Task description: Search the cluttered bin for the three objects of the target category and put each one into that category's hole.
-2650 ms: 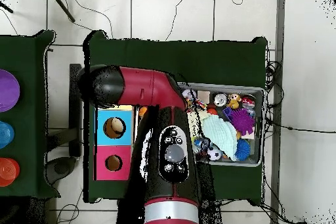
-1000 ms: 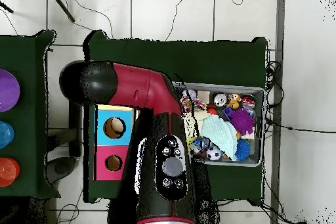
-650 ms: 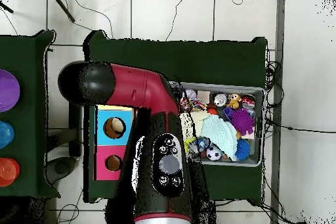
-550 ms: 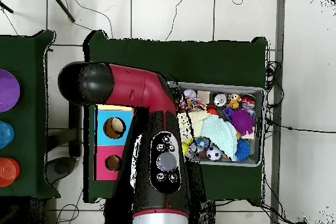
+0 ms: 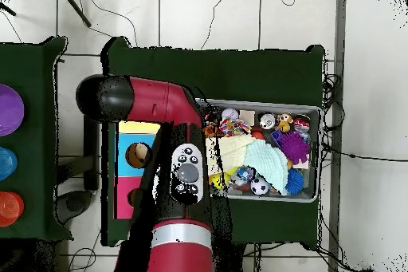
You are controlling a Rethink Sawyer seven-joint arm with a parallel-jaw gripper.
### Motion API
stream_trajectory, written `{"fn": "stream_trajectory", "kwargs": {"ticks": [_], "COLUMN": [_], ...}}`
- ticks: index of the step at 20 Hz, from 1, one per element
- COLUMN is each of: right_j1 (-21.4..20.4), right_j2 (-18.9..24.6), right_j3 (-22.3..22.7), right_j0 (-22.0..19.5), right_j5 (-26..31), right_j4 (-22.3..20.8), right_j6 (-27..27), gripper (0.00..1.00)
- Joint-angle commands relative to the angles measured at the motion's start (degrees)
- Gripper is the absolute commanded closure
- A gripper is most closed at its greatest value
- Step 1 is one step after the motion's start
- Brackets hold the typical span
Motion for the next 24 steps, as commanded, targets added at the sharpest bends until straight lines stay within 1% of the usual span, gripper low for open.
{"fn": "stream_trajectory", "kwargs": {"ticks": [1, 3, 4, 5, 11, 14, 19, 24], "right_j1": [4.3, 5.02, 4.9, 4.75, 3.7, 3.88, 4.9, 5.02], "right_j2": [-0.99, -1.54, -1.4, -1.34, -0.27, -0.34, -0.56, 0.06], "right_j3": [-1.29, -2.17, -1.52, -1.28, -0.16, -0.92, -3.48, -3.34], "right_j0": [0.39, 0.5, 0.46, 0.41, -0.14, -0.03, -0.35, -1.06], "right_j5": [-2.53, -3.23, -4.28, -4.56, -3.69, -2.8, -0.43, 0.02], "right_j4": [-2.39, -2.68, -1.99, -1.84, -1.8, -1.72, -1.8, -1.69], "right_j6": [8.78, 8.38, 8.97, 8.26, 6.22, 6.24, 5.93, 5.09], "gripper": [0.0, 0.0, 0.0, 1.0, 1.0, 1.0, 1.0, 1.0]}}
